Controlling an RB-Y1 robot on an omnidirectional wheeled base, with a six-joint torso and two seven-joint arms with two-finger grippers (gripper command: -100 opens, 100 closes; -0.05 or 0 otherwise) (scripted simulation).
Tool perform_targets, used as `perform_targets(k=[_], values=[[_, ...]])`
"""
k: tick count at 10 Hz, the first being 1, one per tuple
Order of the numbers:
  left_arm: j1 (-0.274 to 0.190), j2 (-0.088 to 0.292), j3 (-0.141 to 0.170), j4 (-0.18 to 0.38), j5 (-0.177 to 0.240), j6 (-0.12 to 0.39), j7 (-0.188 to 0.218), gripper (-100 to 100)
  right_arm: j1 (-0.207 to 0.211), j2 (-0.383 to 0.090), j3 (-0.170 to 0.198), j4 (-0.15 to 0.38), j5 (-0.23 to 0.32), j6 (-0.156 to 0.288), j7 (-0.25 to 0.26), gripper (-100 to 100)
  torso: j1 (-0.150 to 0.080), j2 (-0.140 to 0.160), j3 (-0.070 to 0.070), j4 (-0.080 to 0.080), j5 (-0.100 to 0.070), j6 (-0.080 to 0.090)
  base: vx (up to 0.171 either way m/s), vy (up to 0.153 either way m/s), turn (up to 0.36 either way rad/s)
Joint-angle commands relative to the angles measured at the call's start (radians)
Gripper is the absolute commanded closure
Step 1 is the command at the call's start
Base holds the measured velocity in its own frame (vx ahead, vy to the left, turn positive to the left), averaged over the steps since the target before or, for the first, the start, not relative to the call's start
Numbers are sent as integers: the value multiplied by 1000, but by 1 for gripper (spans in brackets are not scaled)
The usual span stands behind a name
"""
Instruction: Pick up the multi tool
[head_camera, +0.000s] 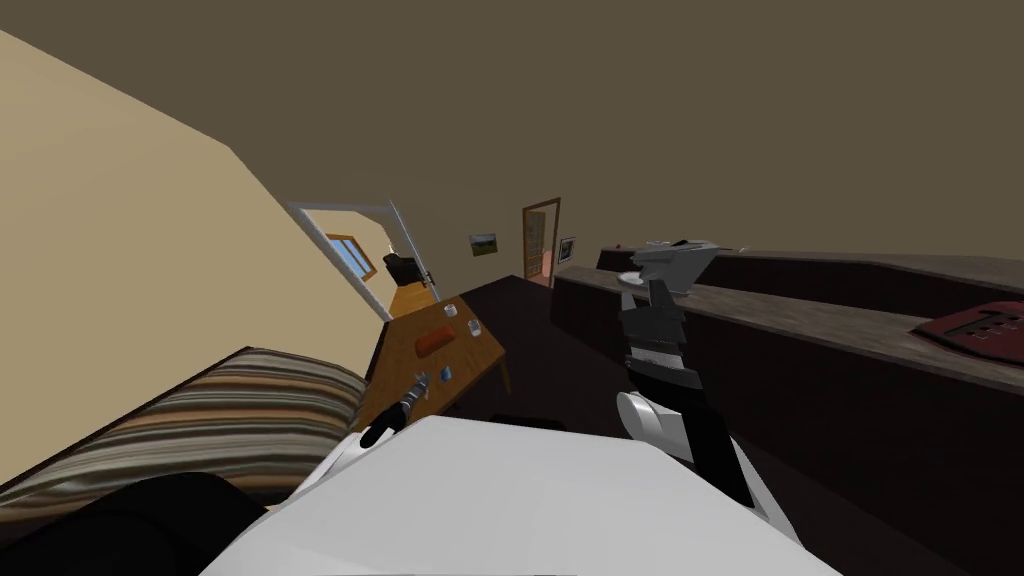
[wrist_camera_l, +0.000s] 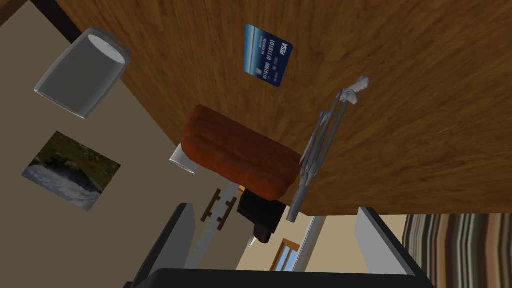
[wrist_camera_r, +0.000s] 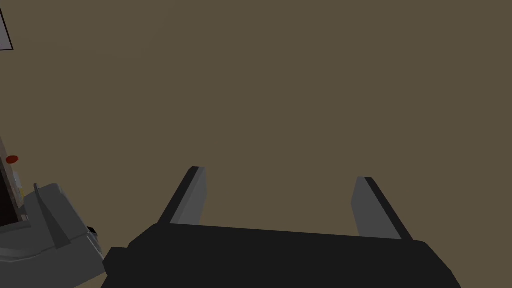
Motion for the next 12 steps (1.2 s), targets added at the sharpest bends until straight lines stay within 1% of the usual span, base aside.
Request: perform_targets(k=[1,3,4,7,10,11,12], values=[[-1,6,-2,25,-3,28,-21,-100,0,0,0,0,0,0,0,0,0,0,0,0,0,0,19,35,-163],[1,23,-4,52,2,80,-53,-100,0,0,0,0,0,0,0,0,-1,0,0,0,0,1,16,62,-242],[1,23,-4,52,2,80,-53,-100,0,0,0,0,0,0,0,0,0,0,0,0,0,0,4,63,-65],[3,44,-9,82,9,146,-96,-100,0,0,0,0,0,0,0,0,-1,0,0,0,0,0,5,53,-183],[3,57,-13,101,15,191,-128,-100,0,0,0,0,0,0,0,0,0,0,0,0,0,0,7,75,-143],[3,63,-16,109,18,214,-145,-100,0,0,0,0,0,0,0,0,0,0,0,0,0,0,4,65,-192],[-3,58,-15,106,14,203,-134,-100,0,0,0,0,0,0,0,0,0,0,0,0,0,0,3,33,-44]])
